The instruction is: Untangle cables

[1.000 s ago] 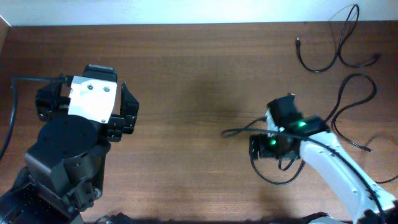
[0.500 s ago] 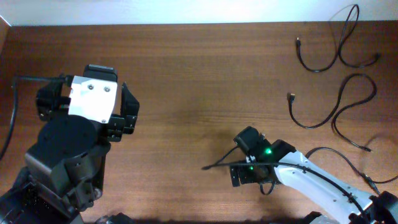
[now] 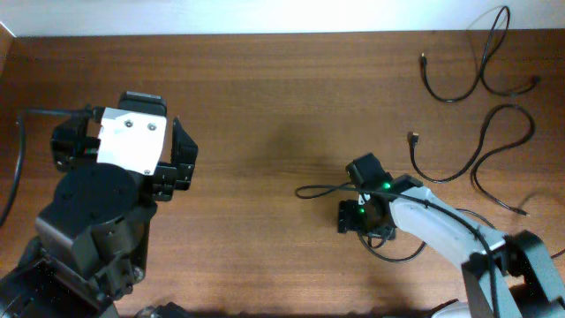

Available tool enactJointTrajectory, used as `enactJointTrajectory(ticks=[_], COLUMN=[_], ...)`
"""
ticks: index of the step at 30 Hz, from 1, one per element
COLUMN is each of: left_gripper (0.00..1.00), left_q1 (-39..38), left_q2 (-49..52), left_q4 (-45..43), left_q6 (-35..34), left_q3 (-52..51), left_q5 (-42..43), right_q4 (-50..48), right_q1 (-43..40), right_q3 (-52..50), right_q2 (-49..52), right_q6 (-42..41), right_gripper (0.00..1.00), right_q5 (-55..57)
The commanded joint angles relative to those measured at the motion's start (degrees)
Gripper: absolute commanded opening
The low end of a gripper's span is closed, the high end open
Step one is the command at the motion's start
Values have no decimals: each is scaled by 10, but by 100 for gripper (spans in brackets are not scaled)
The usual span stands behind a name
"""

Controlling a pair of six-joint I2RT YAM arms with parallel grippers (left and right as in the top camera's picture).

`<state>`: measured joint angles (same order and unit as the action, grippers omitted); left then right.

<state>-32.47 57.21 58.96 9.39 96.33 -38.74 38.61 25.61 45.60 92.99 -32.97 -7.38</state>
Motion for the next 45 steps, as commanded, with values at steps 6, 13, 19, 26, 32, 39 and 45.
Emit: enactJointTrajectory(ticks=[6, 13, 19, 26, 32, 39, 45], left_gripper=[99, 99, 99, 99, 99, 99, 99], left_q1=[0, 0, 0, 0, 0, 0, 0], left_q2=[-3, -3, -3, -3, -3, -3, -3], left_q4=[-1, -1, -1, -1, -1, 3, 3], left_q6=[5, 5, 5, 5, 5, 5, 5], left_q3=[5, 5, 5, 5, 5, 5, 5], left_q5=[5, 4, 5, 5, 4, 4, 5], right_q4=[-65, -53, 105, 125, 132, 39, 38], right_q1=[-1, -10, -78, -203, -443, -760, -929], right_q3=[-54, -51, 7, 31, 29, 29, 29], right_q2=[133, 54, -329, -611, -552, -365, -167], right_q6=[19, 55, 54, 40, -58, -94, -6], right_gripper=[4, 4, 4, 4, 4, 4, 4], right_q5=[-32, -29, 75, 249, 271, 148, 28])
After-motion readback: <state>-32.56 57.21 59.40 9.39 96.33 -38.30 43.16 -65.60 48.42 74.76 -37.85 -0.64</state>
